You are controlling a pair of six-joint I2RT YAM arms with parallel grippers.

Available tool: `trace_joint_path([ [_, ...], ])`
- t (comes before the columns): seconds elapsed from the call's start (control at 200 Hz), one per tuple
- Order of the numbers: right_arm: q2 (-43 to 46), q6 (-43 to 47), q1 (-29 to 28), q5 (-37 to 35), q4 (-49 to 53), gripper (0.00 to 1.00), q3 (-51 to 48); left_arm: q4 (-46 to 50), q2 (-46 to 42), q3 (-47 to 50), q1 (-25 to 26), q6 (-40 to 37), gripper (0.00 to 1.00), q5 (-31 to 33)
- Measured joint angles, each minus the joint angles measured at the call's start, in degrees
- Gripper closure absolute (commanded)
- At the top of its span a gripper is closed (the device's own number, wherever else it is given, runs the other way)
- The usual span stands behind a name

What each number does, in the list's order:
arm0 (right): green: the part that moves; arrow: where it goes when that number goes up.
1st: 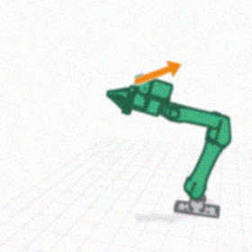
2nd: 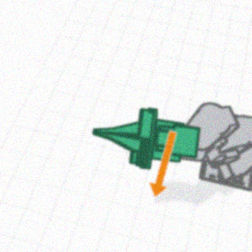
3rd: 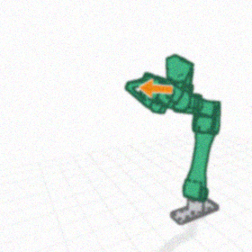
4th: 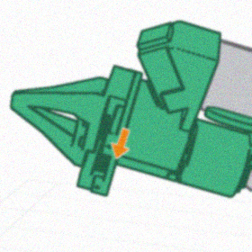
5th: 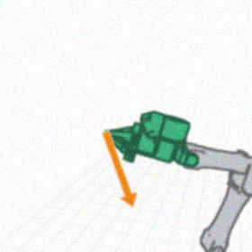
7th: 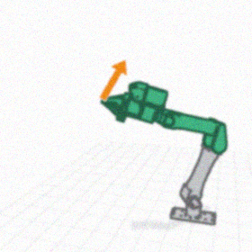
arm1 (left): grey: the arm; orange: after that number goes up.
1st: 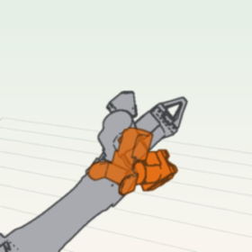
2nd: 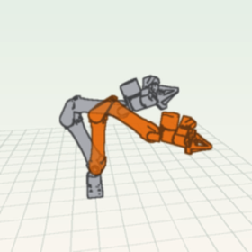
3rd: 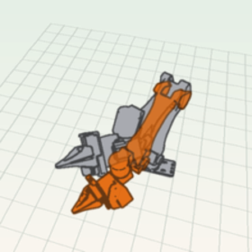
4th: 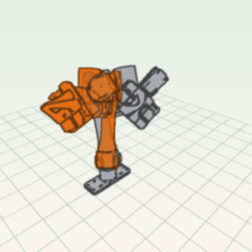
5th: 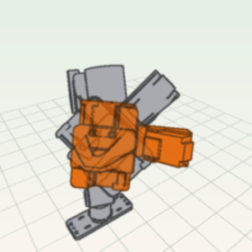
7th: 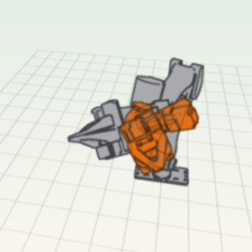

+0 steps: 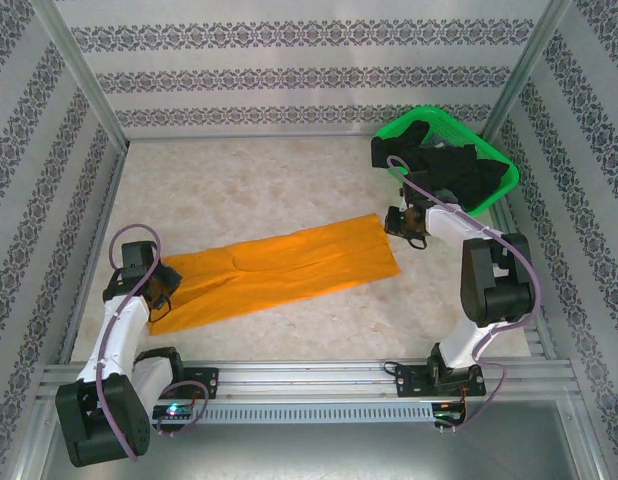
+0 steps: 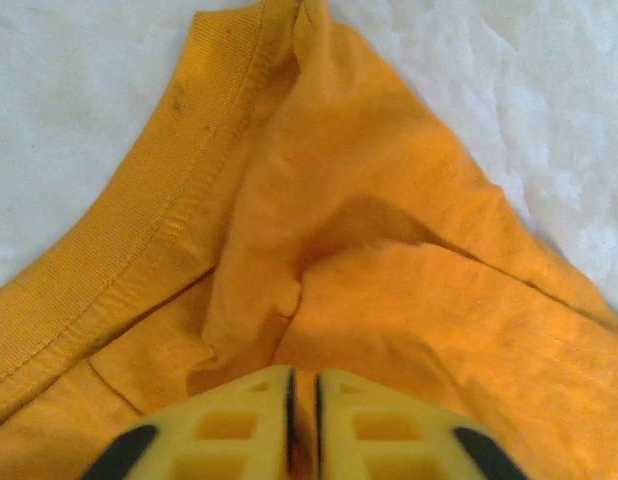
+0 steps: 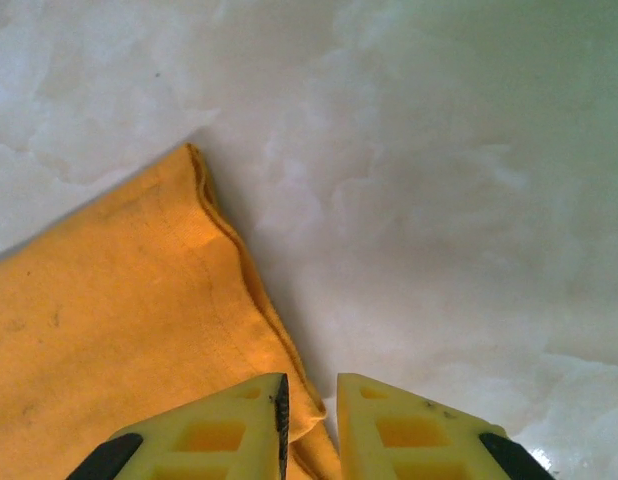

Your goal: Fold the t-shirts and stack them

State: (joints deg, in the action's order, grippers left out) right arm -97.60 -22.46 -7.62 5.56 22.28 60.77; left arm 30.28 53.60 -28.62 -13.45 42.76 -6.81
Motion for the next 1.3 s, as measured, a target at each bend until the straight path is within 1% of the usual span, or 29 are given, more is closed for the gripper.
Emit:
trace_joint_path([
  [0.12, -0.1, -0.4, -3.5, -0.2, 0.0, 0.78, 0.2, 1.6, 0.0, -0.6, 0.0, 1.4, 0.66, 0.0],
  [0.25, -1.8, -2.2, -7.0, 0.5, -0.5, 0.78, 1.5, 4.3, 0.0, -4.2, 0.0, 3.0, 0.64, 0.5],
  [0.33, -3.9, -3.4, -7.8, 1.5, -0.7, 0.78, 2.8, 4.5, 1.4, -7.3, 0.0, 3.6, 0.62, 0.4],
  [0.39, -6.0, -4.5, -8.1, 2.3, -0.9, 0.77, 4.2, 3.6, 4.3, -9.6, 0.0, 3.9, 0.62, -0.2],
  [0.46, -8.7, -5.9, -8.3, 3.1, -0.7, 0.77, 5.8, 2.2, 10.6, -12.1, 0.0, 4.3, 0.64, -1.8],
  [0.515, -10.6, -6.8, -8.3, 3.5, -0.4, 0.77, 7.0, 0.2, 16.7, -13.3, 0.0, 4.8, 0.67, -3.3],
  [0.649, -13.5, -9.0, -8.2, 3.9, 2.6, 0.77, 10.4, -3.1, 27.7, -14.1, 0.0, 5.8, 0.75, -5.4],
  [0.754, -15.8, -10.1, -7.8, 3.9, 5.7, 0.77, 13.7, -3.5, 34.0, -16.5, 0.0, 5.7, 0.76, -5.9],
  [0.819, -16.3, -10.8, -7.5, 4.3, 7.0, 0.76, 14.8, -3.7, 36.1, -18.6, -0.2, 5.7, 0.76, -6.3],
  [0.919, -17.5, -12.0, -6.3, 5.7, 8.9, 0.76, 16.5, -4.9, 40.0, -21.8, -0.9, 5.5, 0.76, -7.4],
  [1.089, -19.9, -13.3, -5.3, 6.3, 12.9, 0.76, 20.7, -8.1, 46.4, -28.3, -1.4, 4.7, 0.75, -11.7],
  [1.184, -20.3, -14.7, -5.1, 6.3, 14.0, 0.76, 21.7, -9.4, 50.1, -32.2, -1.2, 4.1, 0.69, -13.7],
  [1.239, -20.3, -15.0, -5.0, 6.0, 14.4, 0.76, 22.0, -9.9, 50.8, -33.2, -1.2, 3.7, 0.64, -14.1],
  [1.299, -20.7, -15.1, -4.8, 5.7, 15.4, 0.76, 22.8, -10.0, 50.6, -33.7, -1.2, 3.2, 0.61, -14.1],
])
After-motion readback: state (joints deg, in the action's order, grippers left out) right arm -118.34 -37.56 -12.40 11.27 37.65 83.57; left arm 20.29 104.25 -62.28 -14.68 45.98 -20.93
